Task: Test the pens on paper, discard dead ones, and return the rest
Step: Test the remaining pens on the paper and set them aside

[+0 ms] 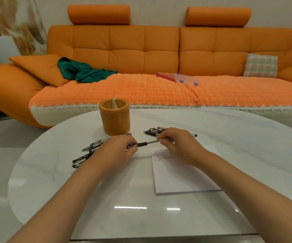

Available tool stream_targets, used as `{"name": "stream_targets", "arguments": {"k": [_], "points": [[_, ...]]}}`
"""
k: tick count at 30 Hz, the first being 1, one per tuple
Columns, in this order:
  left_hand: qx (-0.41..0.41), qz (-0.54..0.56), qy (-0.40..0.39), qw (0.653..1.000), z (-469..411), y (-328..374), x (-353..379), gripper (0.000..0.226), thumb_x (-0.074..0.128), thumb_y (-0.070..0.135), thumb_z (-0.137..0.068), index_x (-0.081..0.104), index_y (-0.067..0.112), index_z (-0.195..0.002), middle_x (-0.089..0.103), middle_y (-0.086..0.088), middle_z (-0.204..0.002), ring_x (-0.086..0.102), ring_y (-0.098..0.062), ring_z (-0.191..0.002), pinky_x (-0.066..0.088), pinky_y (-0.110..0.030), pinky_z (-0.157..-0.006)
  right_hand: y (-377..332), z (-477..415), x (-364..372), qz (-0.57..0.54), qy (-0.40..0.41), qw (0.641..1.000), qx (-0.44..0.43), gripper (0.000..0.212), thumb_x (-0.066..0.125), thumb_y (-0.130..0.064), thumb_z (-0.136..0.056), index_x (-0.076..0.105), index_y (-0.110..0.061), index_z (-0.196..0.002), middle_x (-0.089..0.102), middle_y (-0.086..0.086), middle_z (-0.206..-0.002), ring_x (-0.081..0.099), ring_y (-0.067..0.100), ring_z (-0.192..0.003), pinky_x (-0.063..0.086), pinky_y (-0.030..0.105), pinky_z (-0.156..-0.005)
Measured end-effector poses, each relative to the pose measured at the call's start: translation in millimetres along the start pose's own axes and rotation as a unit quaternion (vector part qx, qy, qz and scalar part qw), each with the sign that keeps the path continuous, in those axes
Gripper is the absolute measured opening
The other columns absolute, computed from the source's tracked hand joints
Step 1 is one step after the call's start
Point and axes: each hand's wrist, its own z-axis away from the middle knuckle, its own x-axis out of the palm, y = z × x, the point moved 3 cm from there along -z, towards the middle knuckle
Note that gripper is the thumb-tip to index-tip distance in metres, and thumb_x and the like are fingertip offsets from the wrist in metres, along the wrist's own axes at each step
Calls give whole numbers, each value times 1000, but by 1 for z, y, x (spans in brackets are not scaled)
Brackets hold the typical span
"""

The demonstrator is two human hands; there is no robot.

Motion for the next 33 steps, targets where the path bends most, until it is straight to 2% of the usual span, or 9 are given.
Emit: {"name": "stream_targets", "arguments": {"k": [5,9,12,14,17,19,24,27,33], "points": [[27,2,24,999,-2,7,5,20,65,38,-94,70,31,-112,59,22,-87,55,2,-79,40,-17,-65,9,8,-1,73,-21,997,-26,17,58,-21,-94,67,-28,-106,62,-13,-101,53,8,-98,47,34,-90],[74,23,56,995,-5,26,11,12,70,31,-91,70,30,-103,53,24,-74,52,0,-70,35,-19,-60,1,13,6,67,-56,994,-68,23,53,-30,-97,65,-29,-116,63,-15,-98,55,5,-87,49,31,-77],[80,50,53,994,-9,32,15,13,72,34,-89,68,32,-102,58,24,-79,57,-2,-73,44,-23,-64,2,10,7,97,-51,990,-90,22,51,-31,-101,67,-26,-116,66,-8,-104,57,12,-93,49,35,-77],[54,81,34,995,-11,30,18,14,69,43,-90,67,35,-101,63,21,-84,61,-3,-77,51,-25,-68,7,9,2,101,-30,991,-77,17,57,-29,-98,68,-28,-111,64,-10,-101,55,10,-91,47,32,-75],[32,119,14,992,-14,28,25,4,65,36,-94,68,38,-96,69,17,-83,63,-3,-81,53,-27,-74,13,10,-4,101,-16,993,-55,13,62,-24,-93,65,-33,-102,61,-15,-98,53,8,-88,46,29,-72],[34,124,22,991,-15,31,28,8,67,31,-94,68,38,-95,69,18,-83,63,-3,-83,51,-24,-74,13,11,-3,98,-21,994,-50,16,60,-22,-91,62,-35,-100,61,-16,-97,53,8,-88,48,31,-73],[53,139,43,988,-16,35,29,6,70,30,-92,71,32,-97,69,16,-86,63,-5,-83,55,-31,-75,5,13,4,104,-44,991,-74,15,51,-34,-96,63,-26,-94,62,-9,-81,56,12,-77,49,36,-67],[60,145,57,986,-16,36,28,5,70,29,-92,71,31,-96,69,16,-85,63,-4,-84,55,-29,-75,4,9,7,114,-43,989,-77,24,45,-35,-103,62,-22,-92,61,-6,-81,54,17,-77,45,38,-65],[57,160,48,984,-15,34,27,10,70,24,-92,69,34,-90,69,18,-83,62,-2,-83,51,-23,-72,4,9,12,148,-15,986,-79,22,43,-41,-102,60,-31,-95,58,-10,-75,54,17,-73,28,33,-54]]}}
